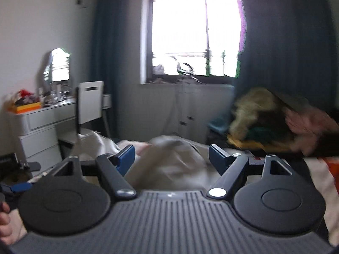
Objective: Fold clothes
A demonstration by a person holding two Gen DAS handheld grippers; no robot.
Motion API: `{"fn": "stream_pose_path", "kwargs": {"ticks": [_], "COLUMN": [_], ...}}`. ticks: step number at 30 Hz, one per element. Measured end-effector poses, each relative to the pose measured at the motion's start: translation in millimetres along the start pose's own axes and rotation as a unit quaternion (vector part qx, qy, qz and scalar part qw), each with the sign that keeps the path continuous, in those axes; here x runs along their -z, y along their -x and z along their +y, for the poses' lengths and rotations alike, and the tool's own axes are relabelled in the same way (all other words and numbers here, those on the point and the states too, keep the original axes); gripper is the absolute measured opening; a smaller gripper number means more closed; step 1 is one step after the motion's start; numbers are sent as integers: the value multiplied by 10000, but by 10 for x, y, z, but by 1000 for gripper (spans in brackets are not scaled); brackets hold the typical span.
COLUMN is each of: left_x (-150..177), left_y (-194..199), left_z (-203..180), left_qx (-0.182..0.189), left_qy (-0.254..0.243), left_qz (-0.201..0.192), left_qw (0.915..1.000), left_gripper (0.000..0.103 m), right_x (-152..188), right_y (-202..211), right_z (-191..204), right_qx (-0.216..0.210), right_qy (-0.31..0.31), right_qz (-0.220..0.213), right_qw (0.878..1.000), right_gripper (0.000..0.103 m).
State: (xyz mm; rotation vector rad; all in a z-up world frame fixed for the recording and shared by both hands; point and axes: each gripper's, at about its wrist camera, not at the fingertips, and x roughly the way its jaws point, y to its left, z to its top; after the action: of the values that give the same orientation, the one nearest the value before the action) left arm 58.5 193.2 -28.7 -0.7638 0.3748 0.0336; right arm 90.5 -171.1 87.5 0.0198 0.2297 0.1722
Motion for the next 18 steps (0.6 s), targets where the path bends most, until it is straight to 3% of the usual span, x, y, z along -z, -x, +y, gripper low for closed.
{"fn": "stream_pose_path", "kwargs": {"ticks": [5, 10, 18], "left_x": [342, 642, 894], "left_y": [-17, -141, -663], "left_z": [-330, -554, -1010], "left_qx": [58, 112, 432], "left_qy": [-629, -1287, -2279], "left_qz": [275, 365, 613], "left_qw": [9976, 9909, 9708], "left_gripper": [85, 85, 85], "right_x": [277, 440, 576], "right_y": [316, 374, 315], "right_z": [-589, -1066, -1209], "right_qx": [232, 385, 1124], "right_qy": [-840, -2134, -2254], "right_qz": [304, 501, 707], "right_qw": [9957, 9749, 9652], "right_gripper": [78, 78, 78]}}
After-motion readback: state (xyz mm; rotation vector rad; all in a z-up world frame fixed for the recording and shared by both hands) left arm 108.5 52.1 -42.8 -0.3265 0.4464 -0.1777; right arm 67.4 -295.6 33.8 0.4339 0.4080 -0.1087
